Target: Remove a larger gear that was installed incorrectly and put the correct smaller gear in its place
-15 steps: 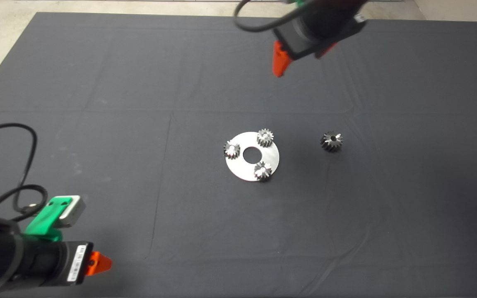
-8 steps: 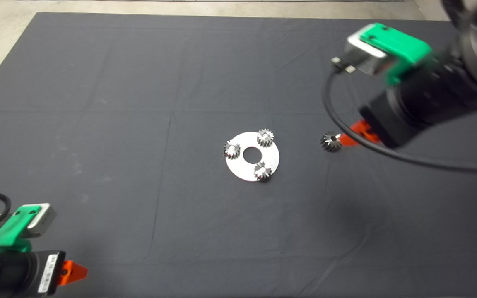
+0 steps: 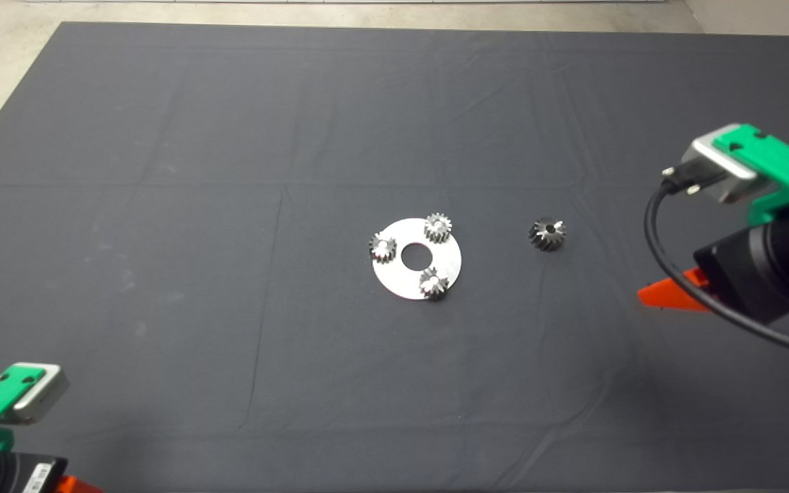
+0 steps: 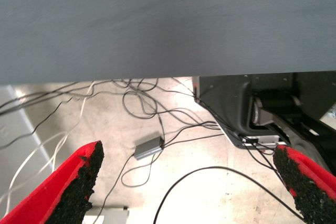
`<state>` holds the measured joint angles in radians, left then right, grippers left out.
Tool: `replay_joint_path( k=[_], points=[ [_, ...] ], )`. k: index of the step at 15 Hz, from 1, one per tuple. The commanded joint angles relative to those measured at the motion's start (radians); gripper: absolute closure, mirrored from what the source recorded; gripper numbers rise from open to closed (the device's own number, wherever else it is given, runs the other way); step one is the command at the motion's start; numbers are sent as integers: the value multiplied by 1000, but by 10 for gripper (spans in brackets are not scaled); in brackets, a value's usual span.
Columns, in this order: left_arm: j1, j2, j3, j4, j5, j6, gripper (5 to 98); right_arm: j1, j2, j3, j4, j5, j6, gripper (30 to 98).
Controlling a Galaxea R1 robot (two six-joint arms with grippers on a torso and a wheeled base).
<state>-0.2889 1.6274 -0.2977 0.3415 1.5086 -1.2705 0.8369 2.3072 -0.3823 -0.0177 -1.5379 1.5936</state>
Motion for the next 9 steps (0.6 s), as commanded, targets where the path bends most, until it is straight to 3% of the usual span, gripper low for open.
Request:
replay_joint_path(
  k=[1, 6, 9],
  points=[
    [-10, -29, 20, -22, 1, 2, 197, -99, -16, 23, 21, -74, 65, 541],
    [-10, -59, 19, -25, 2, 8, 197, -111, -12, 44, 19, -77, 132, 541],
    [-10, -68, 19, -25, 2, 34, 197, -111, -8, 41, 18, -76, 143, 541]
  ],
)
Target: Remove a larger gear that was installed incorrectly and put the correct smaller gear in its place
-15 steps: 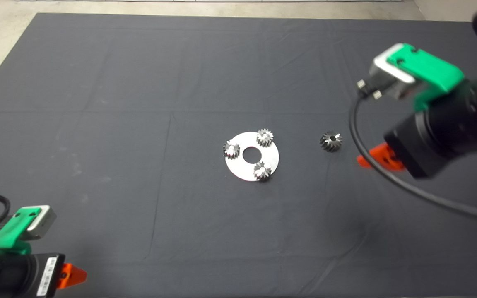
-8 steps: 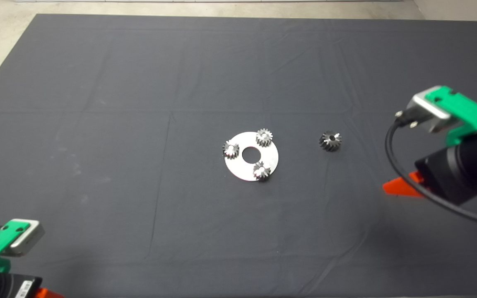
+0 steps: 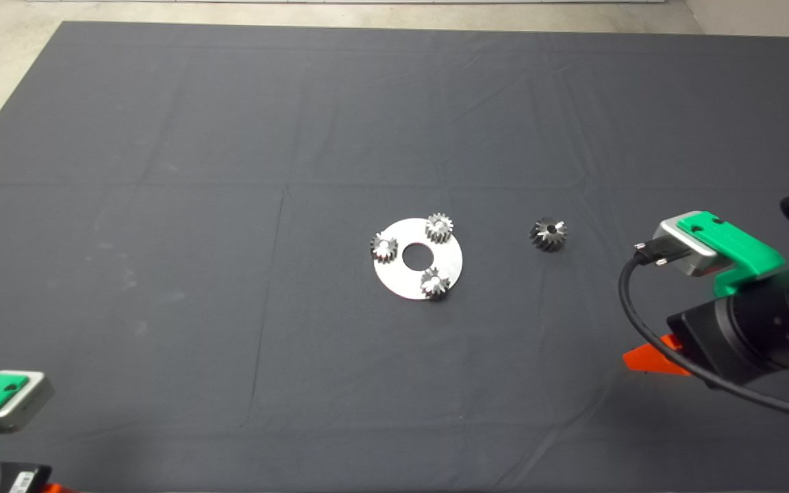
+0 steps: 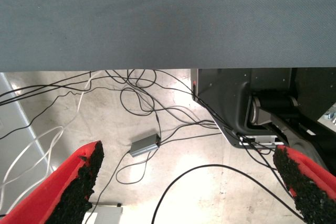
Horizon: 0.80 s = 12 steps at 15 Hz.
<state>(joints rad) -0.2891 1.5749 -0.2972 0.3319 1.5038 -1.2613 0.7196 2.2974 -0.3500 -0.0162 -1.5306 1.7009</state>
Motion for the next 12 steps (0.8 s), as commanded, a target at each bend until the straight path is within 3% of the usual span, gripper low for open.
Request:
replay_joint_path(
  k=[1, 12],
  points=[
    [-10, -20, 18, -16, 7, 26, 197, 6, 1, 10, 16, -83, 37, 541],
    [-10, -35, 17, -16, 9, 19, 197, 6, 41, 8, 21, -86, 51, 541]
  ],
)
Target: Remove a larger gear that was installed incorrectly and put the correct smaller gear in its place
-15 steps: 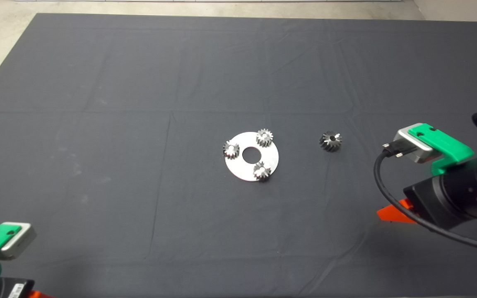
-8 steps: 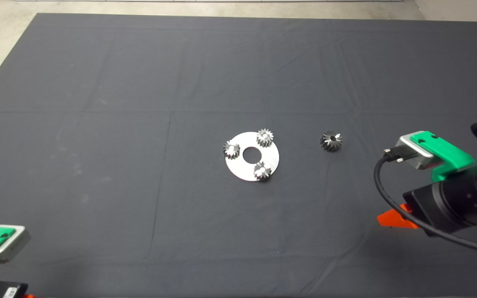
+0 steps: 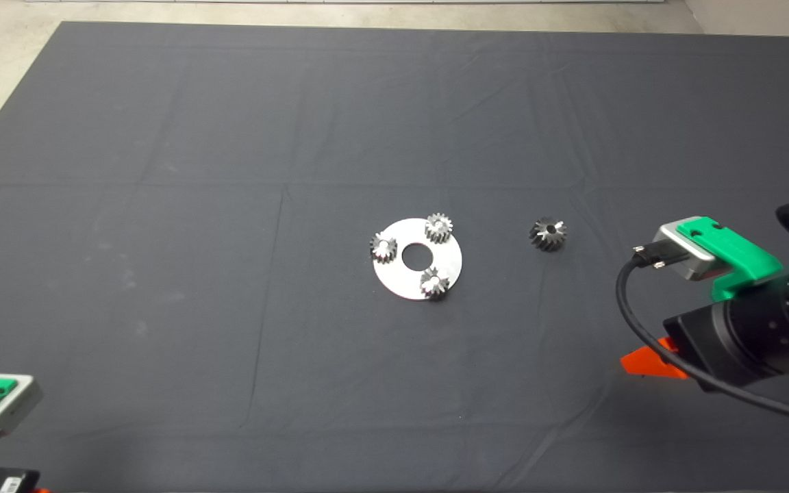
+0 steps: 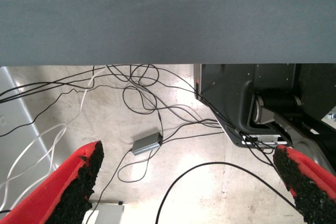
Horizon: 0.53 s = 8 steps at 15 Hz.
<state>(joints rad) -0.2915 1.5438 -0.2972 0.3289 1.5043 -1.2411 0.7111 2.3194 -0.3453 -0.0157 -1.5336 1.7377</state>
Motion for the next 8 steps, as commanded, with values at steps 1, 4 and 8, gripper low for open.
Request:
replay_joint_path(
  k=[1, 4, 8],
  points=[
    [-8, -3, 17, -13, 8, -1, 197, 15, 21, 4, 22, -83, 14, 541],
    [-8, -4, 17, -13, 11, -1, 197, 15, 24, 0, 20, -82, 14, 541],
    [-8, 2, 17, -13, 11, -3, 197, 15, 24, 2, 22, -83, 14, 541]
  ],
)
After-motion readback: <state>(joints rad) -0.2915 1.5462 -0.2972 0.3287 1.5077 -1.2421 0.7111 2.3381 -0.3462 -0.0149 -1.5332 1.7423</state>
